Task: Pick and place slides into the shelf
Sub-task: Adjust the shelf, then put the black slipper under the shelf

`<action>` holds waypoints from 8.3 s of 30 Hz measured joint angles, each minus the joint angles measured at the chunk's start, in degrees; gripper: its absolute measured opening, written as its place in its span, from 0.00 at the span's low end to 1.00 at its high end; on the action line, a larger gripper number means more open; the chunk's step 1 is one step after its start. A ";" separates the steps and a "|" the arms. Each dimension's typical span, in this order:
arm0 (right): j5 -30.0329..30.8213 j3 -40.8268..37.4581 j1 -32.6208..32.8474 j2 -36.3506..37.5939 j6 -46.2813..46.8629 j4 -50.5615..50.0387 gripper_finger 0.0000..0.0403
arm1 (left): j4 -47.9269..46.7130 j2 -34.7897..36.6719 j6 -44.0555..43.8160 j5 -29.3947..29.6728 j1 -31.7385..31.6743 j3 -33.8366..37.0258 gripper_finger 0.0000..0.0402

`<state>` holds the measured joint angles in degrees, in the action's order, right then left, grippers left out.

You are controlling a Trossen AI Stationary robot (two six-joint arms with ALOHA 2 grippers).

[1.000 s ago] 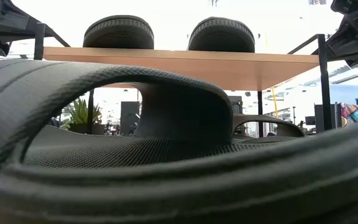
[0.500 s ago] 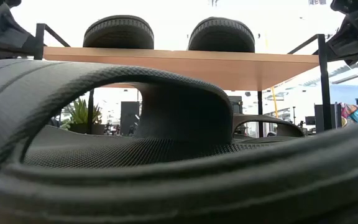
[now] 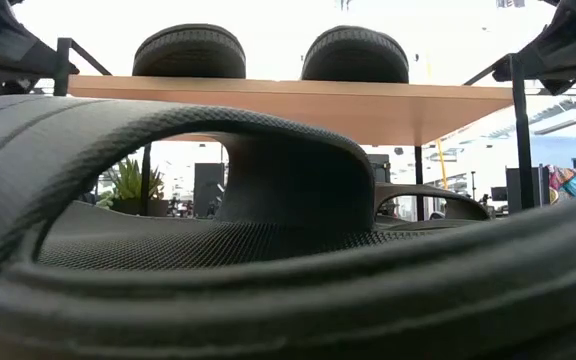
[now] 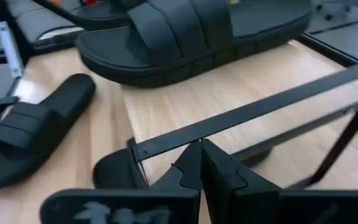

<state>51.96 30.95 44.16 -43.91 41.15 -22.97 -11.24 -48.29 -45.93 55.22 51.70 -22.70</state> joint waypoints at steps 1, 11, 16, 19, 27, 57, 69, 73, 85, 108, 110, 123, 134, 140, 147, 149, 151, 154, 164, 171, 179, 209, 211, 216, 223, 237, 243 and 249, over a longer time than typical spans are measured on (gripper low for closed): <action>-0.43 -0.07 0.00 -0.07 -1.24 1.38 0.00 | 1.30 -0.18 1.00 -0.46 0.00 0.00 0.00; -1.09 0.01 -0.04 -1.84 -2.45 5.21 0.00 | 3.10 -1.86 1.01 -4.82 -3.16 -0.02 0.00; -0.16 0.01 -0.01 -2.23 -1.79 4.70 0.00 | 3.51 -2.34 1.02 -8.76 -6.61 -0.13 0.00; 0.29 0.01 0.33 -1.41 -4.09 4.65 0.00 | 4.86 -2.35 4.27 -9.28 -6.95 -0.12 0.00; -1.24 0.01 0.94 0.47 -4.35 4.27 0.00 | 7.96 -2.34 9.30 -11.60 -6.46 -0.02 0.01; -1.21 -2.02 -0.70 -2.98 -2.38 5.45 0.00 | 6.70 -2.27 5.36 -10.18 -7.16 -0.02 0.00; -6.18 -2.19 0.38 -3.95 -7.90 12.03 0.00 | 7.00 -2.14 2.27 -18.31 -13.02 -0.11 0.00; -6.18 -2.19 1.69 -3.97 -6.25 12.44 0.00 | 7.05 -2.15 1.90 -18.82 -13.18 -0.11 0.00; -5.75 -2.08 4.72 -5.41 -3.52 13.08 0.00 | 6.99 -2.24 4.63 -19.21 -12.91 -0.11 0.01; 2.23 -1.93 4.70 -5.37 -1.10 2.74 0.00 | 6.68 -5.43 16.29 -9.49 -11.43 -0.11 0.00; 2.23 -1.93 4.70 -5.39 -1.10 2.74 0.00 | 6.98 -7.36 16.74 -9.03 -11.43 -0.23 0.00; 3.92 -2.02 4.66 -5.41 0.82 2.45 0.00 | 13.15 -11.97 19.30 -12.73 -10.72 -0.18 0.00; 5.00 -2.02 3.06 -5.37 3.41 0.01 0.00 | 15.38 -11.89 19.20 -13.16 -6.38 -0.03 0.02; 3.96 -2.02 3.06 -5.35 3.41 0.08 0.00 | 15.86 -11.69 23.41 -11.61 -6.19 0.02 0.02; 3.43 -2.02 3.06 -5.37 3.65 0.86 0.00 | 15.49 -11.82 28.95 -7.65 -6.16 0.02 0.02; 3.41 -2.02 3.06 -5.37 3.61 0.85 0.00 | 15.60 -12.34 31.65 -6.84 -6.19 0.02 0.02; 3.16 -2.02 3.06 -5.37 3.29 0.89 0.00 | 15.91 -13.21 34.08 -6.25 -6.18 -0.03 0.02; 2.36 -2.02 3.06 -5.37 3.21 0.99 0.00 | 16.34 -15.06 38.58 -5.50 -5.97 -0.17 0.02; 1.64 -2.02 3.06 -5.41 3.21 1.78 0.00 | 17.25 -18.83 48.86 4.71 0.04 0.02 0.02; 1.96 -2.91 3.08 -5.37 3.19 3.39 0.00 | 16.80 -18.86 40.77 10.49 2.49 0.15 0.00; 3.87 -5.44 3.31 -5.33 2.93 6.91 0.00 | 11.91 -18.84 33.55 15.48 2.64 0.11 0.00; 14.18 -5.62 5.98 -3.71 -0.41 7.57 0.00 | -0.44 -16.19 17.66 19.87 5.78 0.02 0.00; 14.28 -5.62 6.56 -3.62 -0.38 7.53 0.00 | -1.18 -16.19 16.68 19.87 5.85 0.02 0.00; 17.10 -5.62 8.35 -3.49 -1.23 6.57 0.00 | -1.54 -16.19 14.75 19.87 5.86 0.00 0.00; 22.34 -5.60 11.30 -0.22 -1.70 1.16 0.00 | -3.50 -14.08 10.87 19.84 9.53 -0.01 0.00; 21.25 -5.58 18.65 0.59 -25.91 19.96 0.00 | 17.99 -17.41 25.91 4.62 19.00 -5.35 0.00; 13.40 -5.56 22.50 -8.54 -43.76 42.84 0.00 | 25.27 -26.16 29.03 5.29 18.75 -5.35 0.00; 6.80 -1.96 25.06 -24.77 -63.01 68.32 0.00 | 26.44 -30.48 27.37 7.78 16.87 -5.33 0.00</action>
<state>58.77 28.98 69.22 -68.67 -21.86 45.35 15.20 -78.77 -18.55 63.00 68.58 -28.03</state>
